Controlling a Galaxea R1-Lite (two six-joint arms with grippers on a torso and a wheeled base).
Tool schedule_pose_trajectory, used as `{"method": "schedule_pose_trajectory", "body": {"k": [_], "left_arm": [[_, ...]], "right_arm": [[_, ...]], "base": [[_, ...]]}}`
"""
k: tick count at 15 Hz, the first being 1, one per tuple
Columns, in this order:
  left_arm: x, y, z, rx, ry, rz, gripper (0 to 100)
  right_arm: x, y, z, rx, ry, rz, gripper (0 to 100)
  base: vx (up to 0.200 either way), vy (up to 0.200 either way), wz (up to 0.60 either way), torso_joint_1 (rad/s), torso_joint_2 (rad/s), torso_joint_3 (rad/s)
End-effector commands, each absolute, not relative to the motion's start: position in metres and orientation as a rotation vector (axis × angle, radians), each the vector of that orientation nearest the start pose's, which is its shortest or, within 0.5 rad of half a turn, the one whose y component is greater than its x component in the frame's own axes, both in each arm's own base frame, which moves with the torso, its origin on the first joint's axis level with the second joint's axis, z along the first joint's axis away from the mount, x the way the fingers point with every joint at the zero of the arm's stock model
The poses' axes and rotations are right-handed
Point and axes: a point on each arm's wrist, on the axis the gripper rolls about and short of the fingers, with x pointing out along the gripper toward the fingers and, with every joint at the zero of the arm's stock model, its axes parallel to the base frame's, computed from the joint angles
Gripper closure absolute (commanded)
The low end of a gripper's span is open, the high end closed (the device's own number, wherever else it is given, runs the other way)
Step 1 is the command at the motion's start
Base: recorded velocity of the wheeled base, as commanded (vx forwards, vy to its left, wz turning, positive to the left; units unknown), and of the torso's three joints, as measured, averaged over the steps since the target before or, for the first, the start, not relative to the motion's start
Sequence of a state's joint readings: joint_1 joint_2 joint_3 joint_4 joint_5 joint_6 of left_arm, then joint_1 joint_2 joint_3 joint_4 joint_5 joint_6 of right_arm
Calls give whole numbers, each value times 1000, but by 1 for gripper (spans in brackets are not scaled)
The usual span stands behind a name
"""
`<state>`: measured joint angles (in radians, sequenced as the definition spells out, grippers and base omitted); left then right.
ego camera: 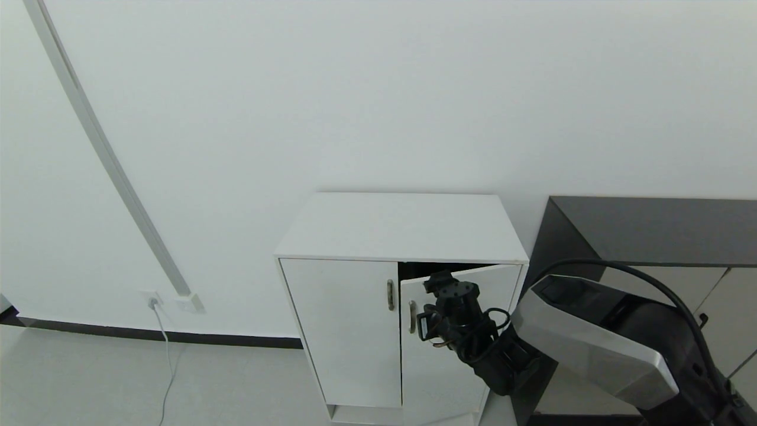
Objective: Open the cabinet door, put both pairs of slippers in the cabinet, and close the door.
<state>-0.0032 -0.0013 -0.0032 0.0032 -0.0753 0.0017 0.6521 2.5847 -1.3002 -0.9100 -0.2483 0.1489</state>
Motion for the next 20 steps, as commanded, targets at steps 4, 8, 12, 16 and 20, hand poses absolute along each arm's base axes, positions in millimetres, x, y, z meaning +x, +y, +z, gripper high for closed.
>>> {"method": "schedule_pose_trajectory", "body": {"k": [4, 8, 12, 16, 20], "left_arm": [[-23, -2, 76, 2, 0, -78, 100], [-23, -2, 76, 2, 0, -78, 100], [-23, -2, 76, 2, 0, -78, 100], [-23, -2, 76, 2, 0, -77, 100], [-23, -2, 76, 2, 0, -78, 100]], "right_arm": [[385, 283, -24, -19, 372, 365, 100], [395, 283, -16, -16, 367, 353, 100], [405, 274, -14, -33, 353, 332, 100], [415, 269, -13, -34, 360, 312, 100], [421, 265, -14, -40, 354, 301, 100]], "base": [[0, 0, 0, 0, 0, 0], [0, 0, 0, 0, 0, 0], [0, 0, 0, 0, 0, 0], [0, 0, 0, 0, 0, 0], [0, 0, 0, 0, 0, 0]]}}
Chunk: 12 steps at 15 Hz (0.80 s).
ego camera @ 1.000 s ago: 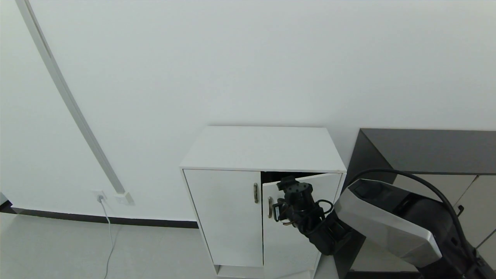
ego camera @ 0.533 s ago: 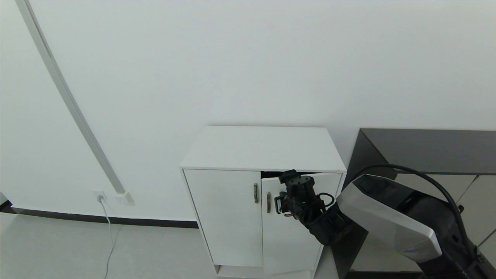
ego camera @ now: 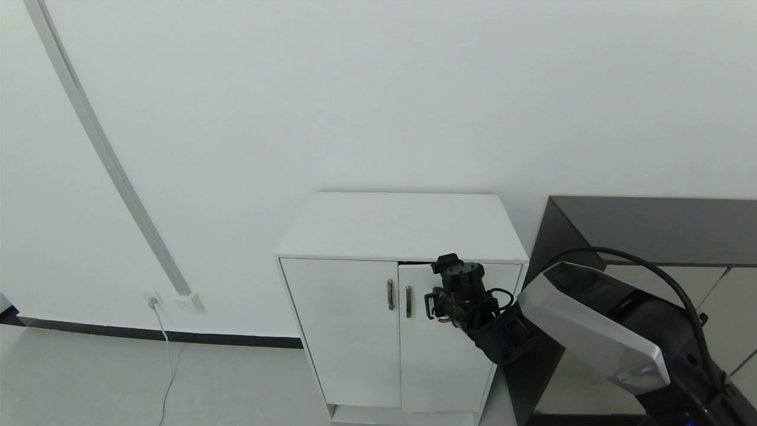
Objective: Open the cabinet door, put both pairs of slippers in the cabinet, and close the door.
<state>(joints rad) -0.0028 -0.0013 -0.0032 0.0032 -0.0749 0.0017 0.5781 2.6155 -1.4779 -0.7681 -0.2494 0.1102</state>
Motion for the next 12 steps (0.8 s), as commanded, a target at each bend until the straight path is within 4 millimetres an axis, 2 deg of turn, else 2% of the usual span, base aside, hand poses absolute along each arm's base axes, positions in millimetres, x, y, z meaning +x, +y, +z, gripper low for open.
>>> {"method": "schedule_pose_trajectory", "body": {"k": [1, 12], "left_arm": [[-23, -2, 76, 2, 0, -77, 100], [-23, -2, 76, 2, 0, -78, 100]], "right_arm": [[423, 263, -14, -50, 356, 296, 100], [432, 256, -10, -43, 349, 274, 100]], "base": [[0, 0, 0, 0, 0, 0], [0, 0, 0, 0, 0, 0]]}}
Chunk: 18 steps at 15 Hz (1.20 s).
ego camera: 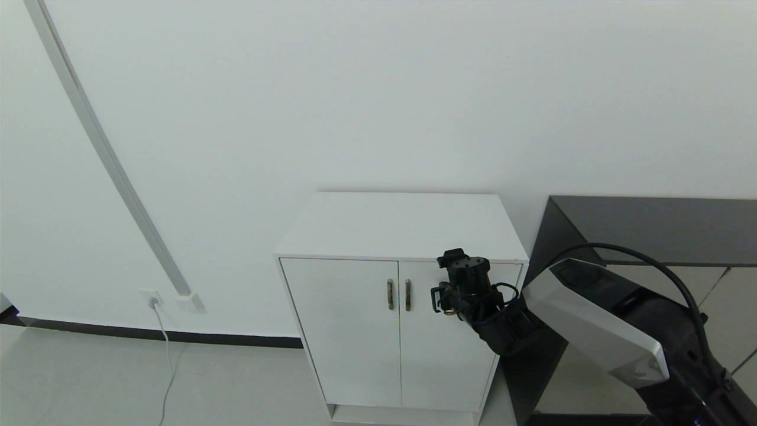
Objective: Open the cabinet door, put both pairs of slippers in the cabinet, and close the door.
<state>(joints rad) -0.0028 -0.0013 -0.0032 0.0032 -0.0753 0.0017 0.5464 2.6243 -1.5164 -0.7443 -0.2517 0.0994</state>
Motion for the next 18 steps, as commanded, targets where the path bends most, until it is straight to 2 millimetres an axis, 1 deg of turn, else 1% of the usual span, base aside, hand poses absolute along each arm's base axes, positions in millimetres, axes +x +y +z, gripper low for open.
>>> {"method": "schedule_pose_trajectory", "body": {"k": [1, 9, 13, 16, 18], "left_arm": [[-23, -2, 76, 2, 0, -78, 100], [-23, -2, 76, 2, 0, -78, 100], [-23, -2, 76, 2, 0, -78, 100], [-23, -2, 76, 2, 0, -78, 100], [-23, -2, 76, 2, 0, -78, 100]], "right_arm": [[432, 256, -10, -42, 347, 274, 100], [434, 253, -11, -41, 347, 267, 100], [431, 251, -12, -40, 356, 265, 100], [419, 245, -8, -36, 349, 265, 100], [405, 236, -3, -32, 339, 266, 100]], "base": [[0, 0, 0, 0, 0, 0], [0, 0, 0, 0, 0, 0], [0, 0, 0, 0, 0, 0], [0, 0, 0, 0, 0, 0], [0, 0, 0, 0, 0, 0]]}}
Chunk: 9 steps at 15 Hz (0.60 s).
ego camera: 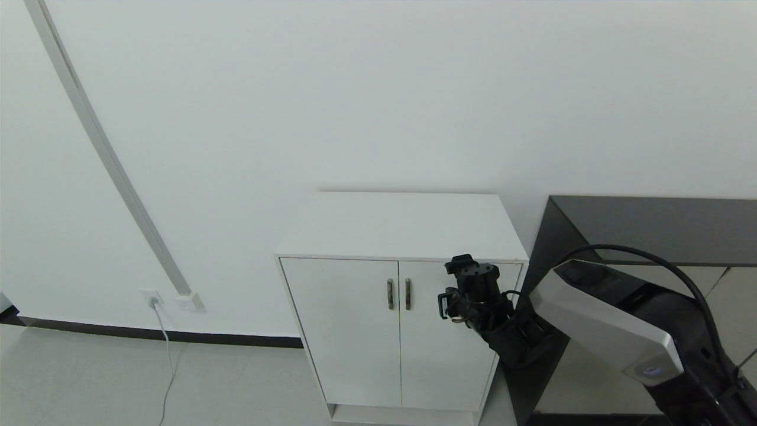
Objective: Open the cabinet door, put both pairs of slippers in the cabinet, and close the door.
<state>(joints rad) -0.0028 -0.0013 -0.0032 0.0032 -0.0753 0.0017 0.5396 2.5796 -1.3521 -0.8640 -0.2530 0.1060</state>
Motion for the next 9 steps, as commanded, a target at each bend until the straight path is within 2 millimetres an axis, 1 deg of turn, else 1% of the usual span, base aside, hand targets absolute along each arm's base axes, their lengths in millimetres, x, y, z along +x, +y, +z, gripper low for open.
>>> {"method": "schedule_pose_trajectory", "body": {"k": [1, 2, 3, 6, 9], "left_arm": [[-23, -2, 76, 2, 0, -78, 100], [-23, -2, 76, 2, 0, -78, 100], [-23, -2, 76, 2, 0, -78, 100], [-23, -2, 76, 2, 0, -78, 100], [-23, -2, 76, 2, 0, -78, 100]], "right_arm": [[397, 231, 1, -31, 338, 265, 100], [394, 229, 2, -32, 339, 265, 100], [386, 217, 12, -32, 348, 249, 100], [369, 202, 27, -31, 343, 210, 100], [341, 176, 44, -25, 329, 181, 100]], "base": [[0, 0, 0, 0, 0, 0], [0, 0, 0, 0, 0, 0], [0, 0, 0, 0, 0, 0], [0, 0, 0, 0, 0, 0], [0, 0, 0, 0, 0, 0]]}}
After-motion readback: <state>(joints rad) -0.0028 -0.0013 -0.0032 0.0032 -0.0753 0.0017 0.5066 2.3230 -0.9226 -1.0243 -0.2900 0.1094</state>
